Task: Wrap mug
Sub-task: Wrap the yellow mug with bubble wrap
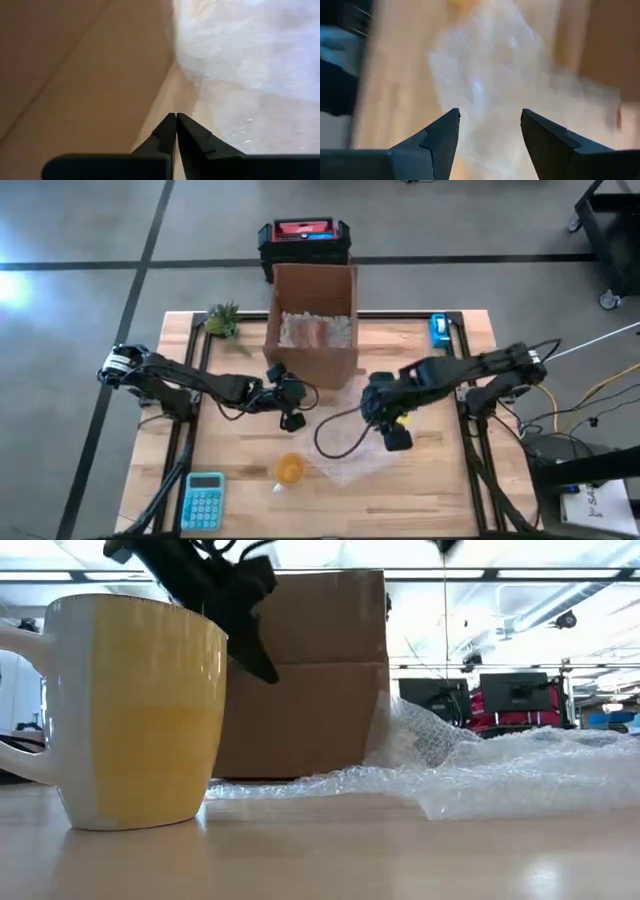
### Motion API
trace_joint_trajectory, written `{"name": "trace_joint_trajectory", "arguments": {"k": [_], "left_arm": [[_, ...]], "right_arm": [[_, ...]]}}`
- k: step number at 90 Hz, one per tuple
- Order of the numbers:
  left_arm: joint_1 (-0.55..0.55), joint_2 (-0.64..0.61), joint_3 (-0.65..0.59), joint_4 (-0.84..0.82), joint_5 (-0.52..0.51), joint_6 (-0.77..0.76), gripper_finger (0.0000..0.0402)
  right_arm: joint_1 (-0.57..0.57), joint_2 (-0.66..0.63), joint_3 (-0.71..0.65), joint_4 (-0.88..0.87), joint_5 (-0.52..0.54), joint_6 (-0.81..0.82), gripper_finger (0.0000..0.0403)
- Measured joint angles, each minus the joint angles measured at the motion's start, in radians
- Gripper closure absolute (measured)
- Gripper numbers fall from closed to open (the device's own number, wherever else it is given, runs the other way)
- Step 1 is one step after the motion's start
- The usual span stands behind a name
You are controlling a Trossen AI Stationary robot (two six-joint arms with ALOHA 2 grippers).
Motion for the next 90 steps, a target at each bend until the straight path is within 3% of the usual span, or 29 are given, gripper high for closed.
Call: {"name": "trace_joint_trajectory", "arguments": {"k": [22, 49, 68, 79, 90], "left_arm": [[-0.011, -0.016, 0.007, 0.022, 0.134, -0.002, 0.0402], [-0.012, 0.005, 0.005, 0.033, 0.176, 0.001, 0.0402], [-0.012, 0.006, 0.005, 0.033, 0.179, 0.002, 0.0402], [-0.012, 0.006, 0.005, 0.034, 0.179, 0.002, 0.0402], [-0.012, 0.006, 0.005, 0.034, 0.179, 0.002, 0.0402]], "right_arm": [[-0.013, 0.000, -0.289, 0.076, 0.148, 0.132, 0.0213], [-0.109, 0.000, -0.542, 0.420, 0.172, 0.214, 0.0214], [-0.192, 0.000, -0.670, 0.544, 0.173, 0.283, 0.0226], [-0.210, 0.000, -0.702, 0.561, 0.173, 0.282, 0.0258], [-0.209, -0.001, -0.706, 0.596, 0.151, 0.271, 0.0331]]}}
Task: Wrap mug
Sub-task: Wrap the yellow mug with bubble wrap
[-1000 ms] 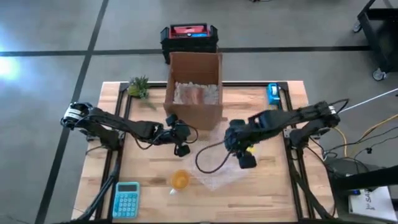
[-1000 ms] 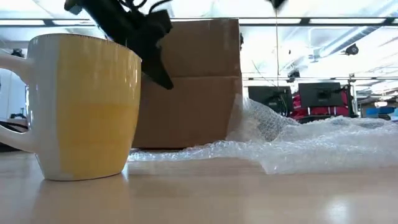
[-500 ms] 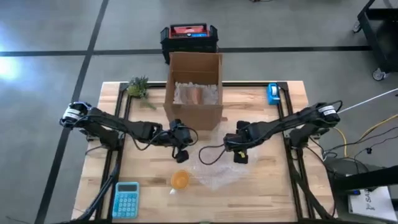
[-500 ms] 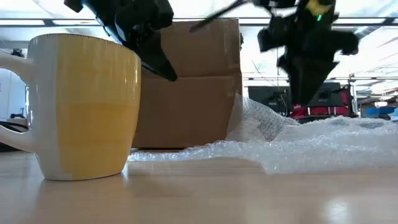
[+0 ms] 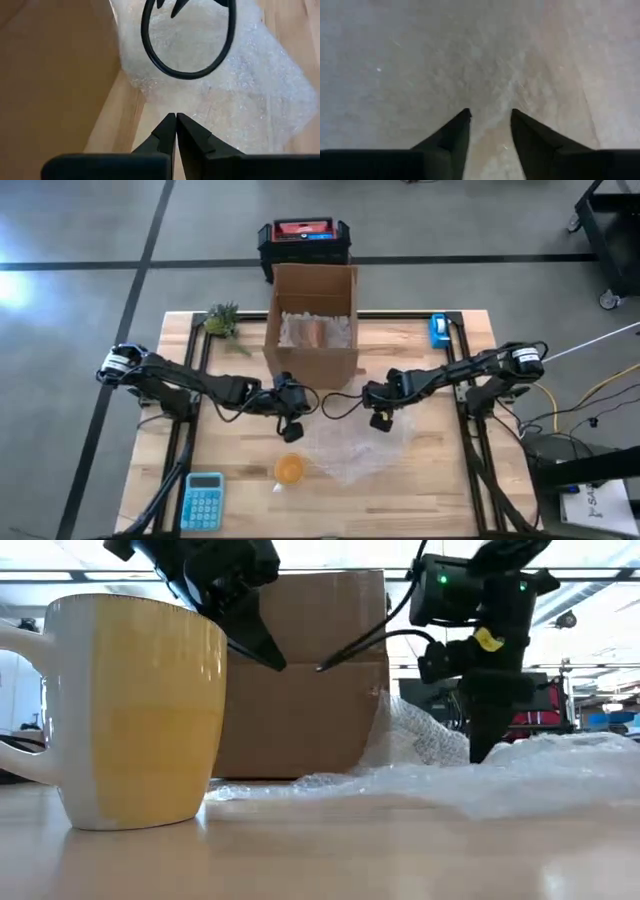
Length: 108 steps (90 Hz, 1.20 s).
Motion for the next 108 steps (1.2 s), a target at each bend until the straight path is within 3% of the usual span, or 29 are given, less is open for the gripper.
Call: {"name": "trace_joint_trajectory", "arguments": {"k": [10, 21, 36, 42, 53, 75, 93, 108], "left_arm": [[-0.001, 0.000, 0.000, 0.001, 0.000, 0.000, 0.0402], [-0.001, 0.000, 0.000, 0.002, 0.001, 0.000, 0.0402], [-0.001, 0.000, 0.000, 0.018, 0.009, 0.000, 0.0402], [-0.001, 0.000, 0.000, 0.033, 0.022, 0.000, 0.0402], [-0.001, 0.001, 0.000, 0.089, 0.084, 0.000, 0.0402], [-0.001, 0.014, -0.001, 0.128, 0.110, 0.003, 0.0402], [-0.001, 0.027, -0.002, 0.125, 0.111, 0.003, 0.0402], [-0.001, 0.027, -0.002, 0.125, 0.111, 0.003, 0.0402]], "right_arm": [[0.010, 0.000, 0.006, -0.001, -0.100, -0.031, 0.0393], [0.045, -0.017, 0.023, -0.005, -0.151, -0.058, 0.0385], [0.112, -0.060, 0.065, 0.033, -0.337, -0.157, 0.0400], [0.138, -0.079, 0.084, 0.053, -0.361, -0.171, 0.0400], [0.153, -0.095, 0.100, 0.053, -0.278, -0.142, 0.0388], [0.104, -0.085, 0.049, 0.081, 0.102, -0.108, 0.0321], [0.027, -0.085, -0.022, 0.254, 0.121, -0.151, 0.0240], [-0.016, -0.046, -0.074, 0.420, 0.122, -0.206, 0.0205]]}}
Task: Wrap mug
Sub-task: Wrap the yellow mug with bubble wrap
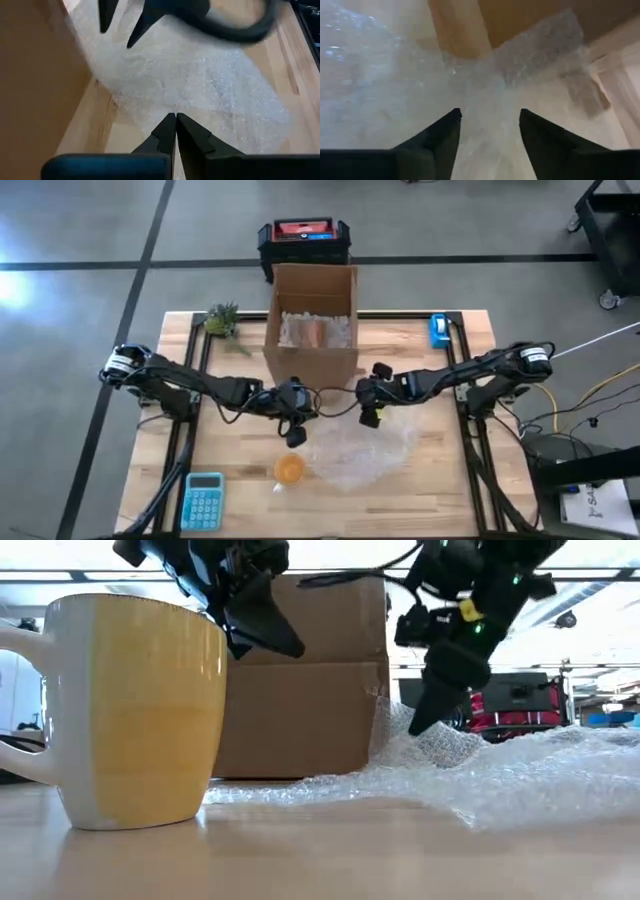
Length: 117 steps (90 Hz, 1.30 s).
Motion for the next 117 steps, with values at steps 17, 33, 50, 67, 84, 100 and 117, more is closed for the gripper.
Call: {"name": "trace_joint_trajectory", "arguments": {"k": [17, 33, 50, 67, 84, 100, 117], "left_arm": [[0.000, 0.000, 0.000, 0.000, 0.000, 0.000, 0.0402], [0.000, 0.000, 0.000, -0.004, 0.006, 0.000, 0.0402], [0.000, 0.000, 0.000, -0.003, 0.010, 0.000, 0.0402], [0.000, 0.000, 0.000, 0.001, 0.010, 0.000, 0.0402], [0.000, 0.000, 0.000, 0.000, 0.010, 0.000, 0.0402], [0.000, -0.001, 0.000, -0.003, 0.009, 0.000, 0.0402], [0.000, -0.001, 0.000, -0.002, 0.008, 0.000, 0.0402]], "right_arm": [[-0.024, 0.094, -0.006, 0.067, 0.005, -0.061, 0.0204], [-0.023, 0.150, -0.006, 0.080, -0.007, -0.098, 0.0239], [-0.019, 0.139, -0.006, 0.079, -0.045, -0.115, 0.0336], [-0.020, 0.086, -0.006, 0.076, -0.105, -0.150, 0.0393], [-0.020, 0.020, -0.005, 0.049, -0.102, -0.151, 0.0401], [-0.013, -0.049, 0.009, 0.031, -0.106, -0.150, 0.0402], [-0.038, -0.072, 0.013, -0.023, -0.101, -0.101, 0.0385]]}}
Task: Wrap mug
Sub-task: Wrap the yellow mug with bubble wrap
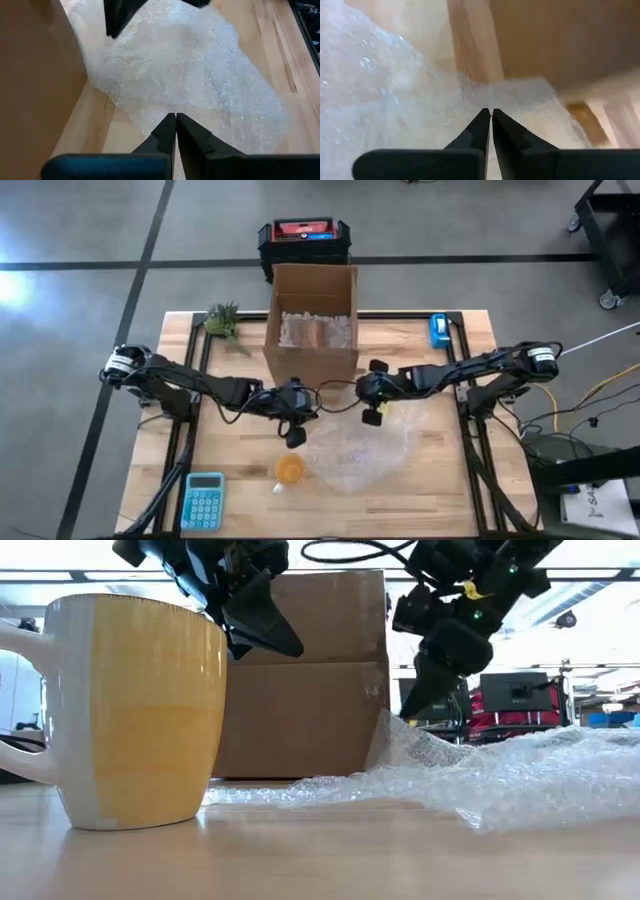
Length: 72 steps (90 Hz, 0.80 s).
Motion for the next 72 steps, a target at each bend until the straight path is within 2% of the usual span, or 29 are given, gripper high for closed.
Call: {"name": "trace_joint_trajectory", "arguments": {"k": [15, 39, 51, 72], "left_arm": [[0.000, 0.000, 0.000, 0.003, 0.000, 0.000, 0.0402], [0.000, 0.000, 0.000, 0.002, 0.000, 0.000, 0.0402], [0.000, 0.000, 0.000, -0.001, 0.000, 0.000, 0.0402], [0.000, -0.001, 0.000, -0.001, 0.000, 0.000, 0.0402]], "right_arm": [[-0.023, 0.044, -0.006, -0.011, 0.001, -0.021, 0.0330], [-0.043, 0.195, -0.006, 0.075, 0.012, -0.084, 0.0247], [-0.043, 0.253, -0.004, 0.091, 0.027, -0.087, 0.0241], [-0.043, 0.234, -0.006, 0.077, 0.027, -0.090, 0.0270]]}}
